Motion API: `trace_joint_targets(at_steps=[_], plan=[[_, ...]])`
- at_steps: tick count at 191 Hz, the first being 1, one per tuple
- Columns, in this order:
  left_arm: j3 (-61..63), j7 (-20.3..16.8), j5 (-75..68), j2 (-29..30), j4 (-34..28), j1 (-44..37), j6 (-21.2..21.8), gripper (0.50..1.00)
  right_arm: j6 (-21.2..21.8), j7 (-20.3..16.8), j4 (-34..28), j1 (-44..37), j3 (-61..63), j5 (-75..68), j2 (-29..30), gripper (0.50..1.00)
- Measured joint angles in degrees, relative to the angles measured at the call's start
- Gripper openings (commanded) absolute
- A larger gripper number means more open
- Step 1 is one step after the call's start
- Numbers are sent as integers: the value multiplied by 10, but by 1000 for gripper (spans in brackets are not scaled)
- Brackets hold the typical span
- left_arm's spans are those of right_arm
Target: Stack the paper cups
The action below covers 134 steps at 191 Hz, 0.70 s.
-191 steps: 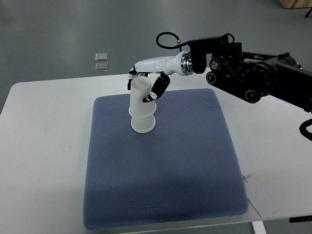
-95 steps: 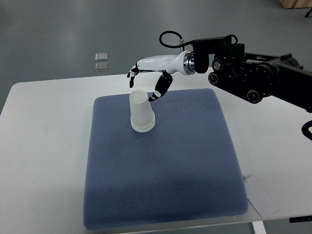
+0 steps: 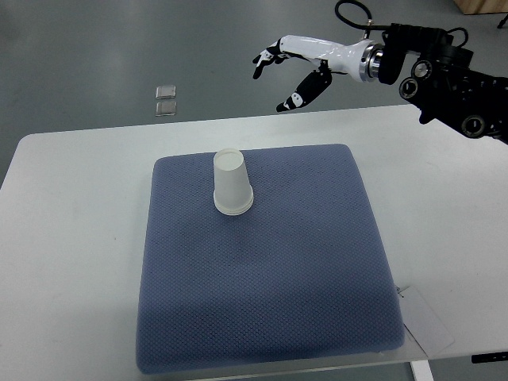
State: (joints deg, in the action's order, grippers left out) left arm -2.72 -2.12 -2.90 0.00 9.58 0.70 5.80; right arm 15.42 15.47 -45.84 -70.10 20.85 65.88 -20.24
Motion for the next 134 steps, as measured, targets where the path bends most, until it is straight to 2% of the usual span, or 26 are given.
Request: trace_joint_targets(at_steps=[53, 101, 134], plan=[[0, 0, 0, 0, 0, 0, 0, 1000, -7, -16, 9, 60, 16, -258, -81, 856], [0, 0, 0, 0, 0, 0, 0, 1000, -18, -38, 17, 116, 14, -496, -112, 856], [0, 0, 0, 0, 0, 0, 0, 1000, -72, -39, 22, 148, 12, -622, -113, 868]])
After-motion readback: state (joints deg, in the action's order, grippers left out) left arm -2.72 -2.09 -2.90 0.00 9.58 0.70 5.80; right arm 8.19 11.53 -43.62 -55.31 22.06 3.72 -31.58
